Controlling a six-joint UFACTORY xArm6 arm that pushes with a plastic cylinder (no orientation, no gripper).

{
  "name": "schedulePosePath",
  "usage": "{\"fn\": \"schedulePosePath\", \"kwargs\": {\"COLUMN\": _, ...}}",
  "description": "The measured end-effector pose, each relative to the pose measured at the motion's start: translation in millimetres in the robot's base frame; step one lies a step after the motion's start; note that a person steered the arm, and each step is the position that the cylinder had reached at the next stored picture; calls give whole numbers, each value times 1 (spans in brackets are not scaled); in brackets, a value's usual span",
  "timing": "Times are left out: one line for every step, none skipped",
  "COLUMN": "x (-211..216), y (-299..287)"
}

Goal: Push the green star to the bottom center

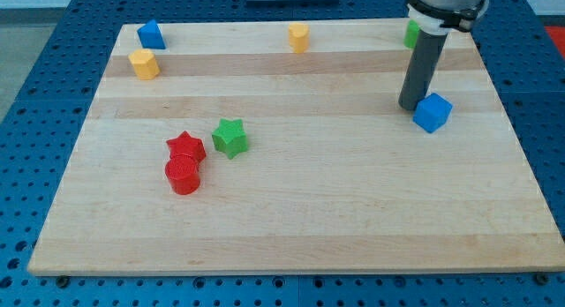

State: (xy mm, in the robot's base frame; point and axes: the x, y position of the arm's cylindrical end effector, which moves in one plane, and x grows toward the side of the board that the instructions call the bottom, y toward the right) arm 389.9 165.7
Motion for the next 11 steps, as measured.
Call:
{"fn": "schedulePosePath", "kwargs": {"x": 0, "y": -7}}
{"fn": "schedulePosePath", "kwargs": {"x": -4, "y": -15}}
{"fn": "schedulePosePath", "kwargs": {"x": -4, "y": -17}}
{"fn": "schedulePosePath", "kwargs": {"x": -4, "y": -18}}
{"fn": "schedulePosePath", "kwargs": {"x": -4, "y": -18}}
{"fn": "schedulePosePath", "kwargs": {"x": -4, "y": -23}}
{"fn": "schedulePosePath", "kwargs": {"x": -10, "y": -52}}
{"fn": "schedulePosePath", "kwargs": {"x": -11, "y": -88}}
{"fn": "schedulePosePath", "kwargs": {"x": -11, "y": -141}}
{"fn": "schedulePosePath", "kwargs": {"x": -11, "y": -189}}
{"fn": "schedulePosePath", "kwargs": {"x": -11, "y": -235}}
